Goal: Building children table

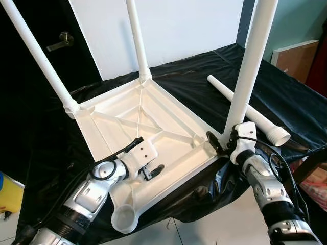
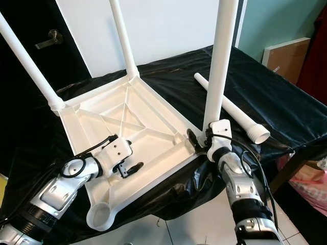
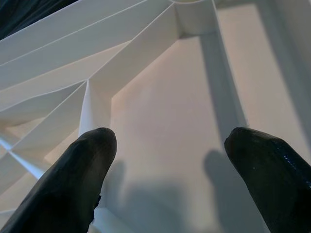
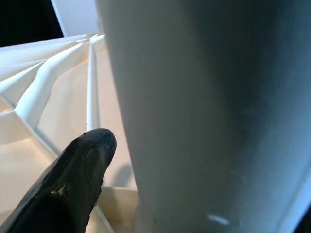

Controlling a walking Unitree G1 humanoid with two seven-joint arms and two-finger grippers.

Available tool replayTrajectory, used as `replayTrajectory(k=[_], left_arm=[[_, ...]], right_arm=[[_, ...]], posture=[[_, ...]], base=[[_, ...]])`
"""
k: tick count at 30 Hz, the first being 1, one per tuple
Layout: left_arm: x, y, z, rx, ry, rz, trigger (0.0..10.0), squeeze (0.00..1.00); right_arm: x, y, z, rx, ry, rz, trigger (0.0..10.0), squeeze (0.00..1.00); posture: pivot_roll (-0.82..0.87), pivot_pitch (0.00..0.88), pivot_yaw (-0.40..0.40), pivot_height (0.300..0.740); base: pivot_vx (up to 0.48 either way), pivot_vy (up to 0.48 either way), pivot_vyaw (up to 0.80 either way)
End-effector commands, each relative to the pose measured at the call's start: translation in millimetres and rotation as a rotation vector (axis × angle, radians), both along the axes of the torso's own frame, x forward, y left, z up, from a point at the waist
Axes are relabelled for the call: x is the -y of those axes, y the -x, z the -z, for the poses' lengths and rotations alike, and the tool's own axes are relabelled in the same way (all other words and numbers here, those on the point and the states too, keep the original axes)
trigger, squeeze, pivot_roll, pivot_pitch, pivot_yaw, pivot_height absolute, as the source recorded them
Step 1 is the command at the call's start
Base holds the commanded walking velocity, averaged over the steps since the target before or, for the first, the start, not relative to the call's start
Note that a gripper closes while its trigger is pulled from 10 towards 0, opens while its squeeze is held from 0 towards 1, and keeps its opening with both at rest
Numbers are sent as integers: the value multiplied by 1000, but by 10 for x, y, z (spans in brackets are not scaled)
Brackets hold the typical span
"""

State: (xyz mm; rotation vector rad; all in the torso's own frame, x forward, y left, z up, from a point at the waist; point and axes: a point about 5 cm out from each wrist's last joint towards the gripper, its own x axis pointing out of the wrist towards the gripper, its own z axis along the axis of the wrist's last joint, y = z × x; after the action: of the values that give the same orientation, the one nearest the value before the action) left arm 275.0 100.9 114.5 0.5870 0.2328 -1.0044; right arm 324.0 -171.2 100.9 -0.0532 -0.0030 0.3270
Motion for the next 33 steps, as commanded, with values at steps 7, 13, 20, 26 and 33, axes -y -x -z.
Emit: replayTrajectory(k=[7, 13, 20, 26, 33], left_arm=[[363, 141, 98, -89, 52, 124, 10000, 0], [271, -37, -44, -13, 72, 31, 10000, 0], [60, -199, -294, 74, 151, -70, 10000, 0], [-95, -276, -437, 119, 179, -121, 10000, 0], [-483, -414, -655, 208, 142, -240, 10000, 0]], right_arm=[[-520, -156, -60, 18, -36, -143, 10000, 0], [-554, -142, -54, 40, -14, -135, 10000, 0], [-314, -48, -34, 91, 7, -13, 10000, 0], [-220, 38, -29, 116, 0, 31, 10000, 0], [-90, 259, -29, 159, -16, 88, 10000, 0]], posture=[[-112, 7, 67, 740], [-97, 30, 56, 740], [-94, 56, 57, 740], [-93, 84, 64, 740], [-97, 105, 76, 740]], base=[[0, 0, 0], [0, 0, 0], [0, 0, 0], [0, 0, 0], [0, 0, 0]])
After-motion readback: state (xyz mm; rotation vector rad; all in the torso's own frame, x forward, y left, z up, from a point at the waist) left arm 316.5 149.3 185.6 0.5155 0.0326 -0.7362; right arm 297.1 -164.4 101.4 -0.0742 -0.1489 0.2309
